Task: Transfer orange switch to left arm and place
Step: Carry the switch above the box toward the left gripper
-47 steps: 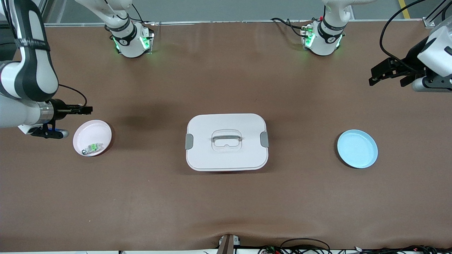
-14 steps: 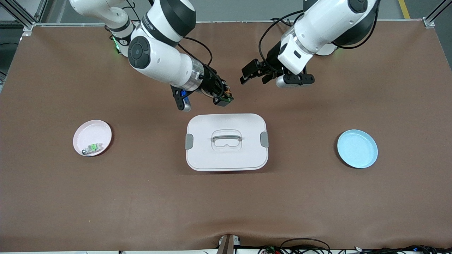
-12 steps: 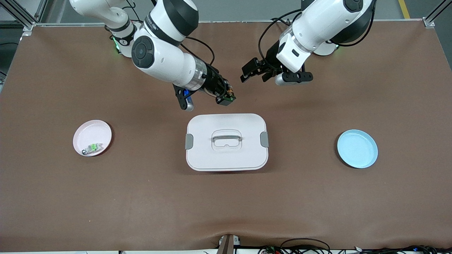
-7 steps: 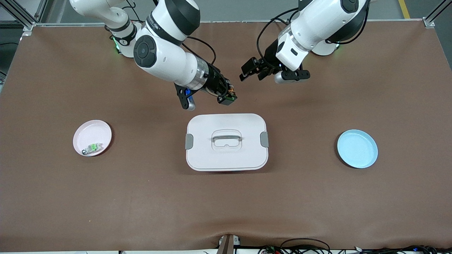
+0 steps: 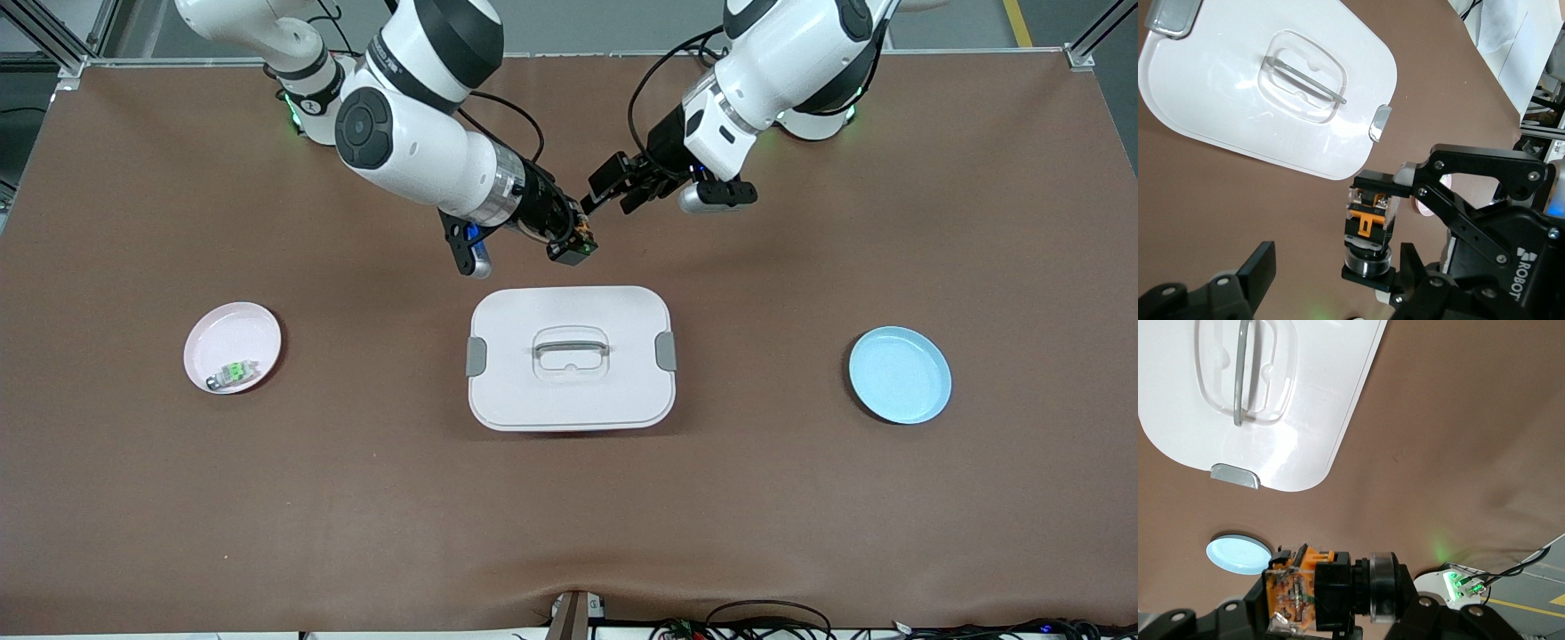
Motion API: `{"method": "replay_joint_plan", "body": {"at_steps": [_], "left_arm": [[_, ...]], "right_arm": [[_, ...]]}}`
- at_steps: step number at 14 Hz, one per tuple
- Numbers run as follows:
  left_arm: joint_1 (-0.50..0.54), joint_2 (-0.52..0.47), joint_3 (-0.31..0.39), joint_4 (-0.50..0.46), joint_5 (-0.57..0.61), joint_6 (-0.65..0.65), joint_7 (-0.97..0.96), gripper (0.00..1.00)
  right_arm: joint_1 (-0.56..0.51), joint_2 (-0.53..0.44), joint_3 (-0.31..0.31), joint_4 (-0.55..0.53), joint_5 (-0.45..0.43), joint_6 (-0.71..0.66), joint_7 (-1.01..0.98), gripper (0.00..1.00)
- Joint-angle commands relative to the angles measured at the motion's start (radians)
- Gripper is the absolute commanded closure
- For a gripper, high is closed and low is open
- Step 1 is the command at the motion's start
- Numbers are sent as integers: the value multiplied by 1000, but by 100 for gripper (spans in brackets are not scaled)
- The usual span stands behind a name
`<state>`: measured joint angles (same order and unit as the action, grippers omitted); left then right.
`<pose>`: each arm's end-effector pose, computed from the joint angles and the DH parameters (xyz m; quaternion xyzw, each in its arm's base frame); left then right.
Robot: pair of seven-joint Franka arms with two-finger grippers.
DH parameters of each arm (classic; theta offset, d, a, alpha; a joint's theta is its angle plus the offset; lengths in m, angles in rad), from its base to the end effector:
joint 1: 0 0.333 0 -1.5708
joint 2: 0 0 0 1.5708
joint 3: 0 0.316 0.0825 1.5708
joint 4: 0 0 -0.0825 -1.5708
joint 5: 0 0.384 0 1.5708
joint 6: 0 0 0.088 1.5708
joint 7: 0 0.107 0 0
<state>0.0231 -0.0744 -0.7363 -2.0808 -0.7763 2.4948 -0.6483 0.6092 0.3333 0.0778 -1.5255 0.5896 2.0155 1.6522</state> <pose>0.4305 -0.3772 0.5014 0.9143 0.2064 0.0025 0.3486 0.5090 0.4507 0.4936 -0.7920 0.5357 0.2316 0.1793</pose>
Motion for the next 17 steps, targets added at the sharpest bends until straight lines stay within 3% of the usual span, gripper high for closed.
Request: {"method": "replay_joint_plan", "body": {"at_steps": [1, 5, 9, 11, 13, 14, 17], "left_arm": [[11, 28, -32, -4, -35, 68, 26, 17], [11, 80, -80, -2, -77, 177, 26, 21], [4, 114, -83, -1, -80, 199, 26, 39], [4, 125, -92, 4, -95, 206, 26, 56], [3, 127, -92, 5, -95, 208, 24, 93], [1, 127, -92, 7, -95, 208, 24, 100], [9, 127, -91, 8, -87, 207, 21, 100]], "right_arm": [[11, 16, -9, 30, 16, -4, 14, 74], [11, 18, -9, 30, 15, -3, 12, 74], [11, 21, -9, 30, 15, -3, 8, 74], [11, 21, -9, 28, 15, -4, 8, 74], [11, 21, -9, 30, 15, -4, 3, 74], [11, 23, -9, 30, 13, -4, 3, 74], [11, 23, -9, 30, 13, -4, 3, 69]]}}
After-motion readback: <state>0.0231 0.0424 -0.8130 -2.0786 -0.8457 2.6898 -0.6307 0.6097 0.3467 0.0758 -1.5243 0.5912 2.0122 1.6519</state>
